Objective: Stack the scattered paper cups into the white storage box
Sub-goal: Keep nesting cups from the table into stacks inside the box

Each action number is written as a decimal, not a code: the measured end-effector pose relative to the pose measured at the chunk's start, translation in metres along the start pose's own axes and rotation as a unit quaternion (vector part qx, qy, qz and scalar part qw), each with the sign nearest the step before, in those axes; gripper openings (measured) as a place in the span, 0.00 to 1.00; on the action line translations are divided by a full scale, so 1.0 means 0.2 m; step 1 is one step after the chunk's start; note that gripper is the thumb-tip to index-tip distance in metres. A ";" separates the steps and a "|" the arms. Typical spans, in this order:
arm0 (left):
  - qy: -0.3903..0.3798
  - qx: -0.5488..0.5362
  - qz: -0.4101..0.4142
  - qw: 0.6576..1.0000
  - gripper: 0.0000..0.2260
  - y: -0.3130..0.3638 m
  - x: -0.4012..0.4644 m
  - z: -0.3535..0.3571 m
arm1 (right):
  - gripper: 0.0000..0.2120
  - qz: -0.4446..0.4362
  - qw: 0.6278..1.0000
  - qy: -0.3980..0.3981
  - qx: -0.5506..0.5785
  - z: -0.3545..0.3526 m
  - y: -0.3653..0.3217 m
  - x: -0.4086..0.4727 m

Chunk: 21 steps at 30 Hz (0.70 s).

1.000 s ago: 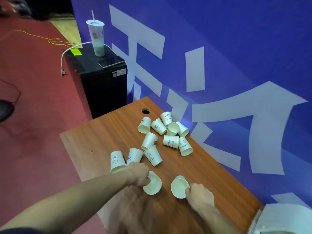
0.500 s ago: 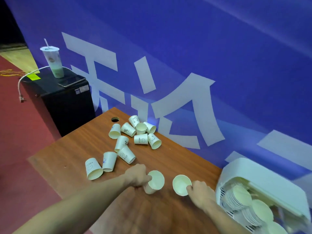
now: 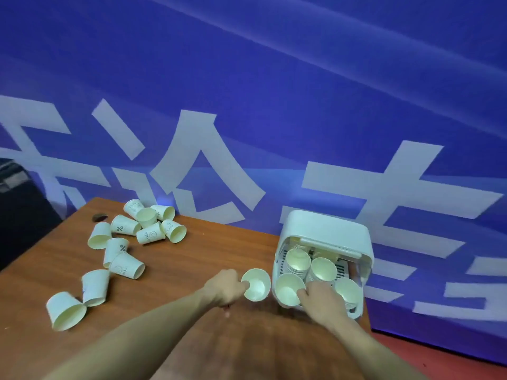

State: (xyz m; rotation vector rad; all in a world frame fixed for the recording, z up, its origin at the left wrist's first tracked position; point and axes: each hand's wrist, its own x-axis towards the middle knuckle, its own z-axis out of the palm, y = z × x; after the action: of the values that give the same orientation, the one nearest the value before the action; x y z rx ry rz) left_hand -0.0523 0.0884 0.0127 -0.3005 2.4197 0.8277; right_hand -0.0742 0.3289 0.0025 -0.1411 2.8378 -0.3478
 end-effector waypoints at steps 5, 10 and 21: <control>-0.013 -0.001 0.041 0.999 0.12 0.29 0.04 0.17 | 0.13 0.044 0.999 0.012 0.002 -0.07 0.32 -0.06; -0.013 0.013 0.091 0.996 0.14 0.56 0.08 0.31 | 0.13 0.083 0.996 0.027 0.017 -0.14 0.59 -0.12; -0.021 0.036 0.136 0.990 0.12 0.98 0.22 0.43 | 0.13 0.136 0.989 0.026 0.053 -0.17 0.98 -0.12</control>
State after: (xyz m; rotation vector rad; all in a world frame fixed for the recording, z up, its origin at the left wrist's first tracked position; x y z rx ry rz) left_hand -0.1241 0.2940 0.0273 0.0760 2.4769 0.8497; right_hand -0.0724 0.5283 -0.0076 0.2775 2.8302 -0.4445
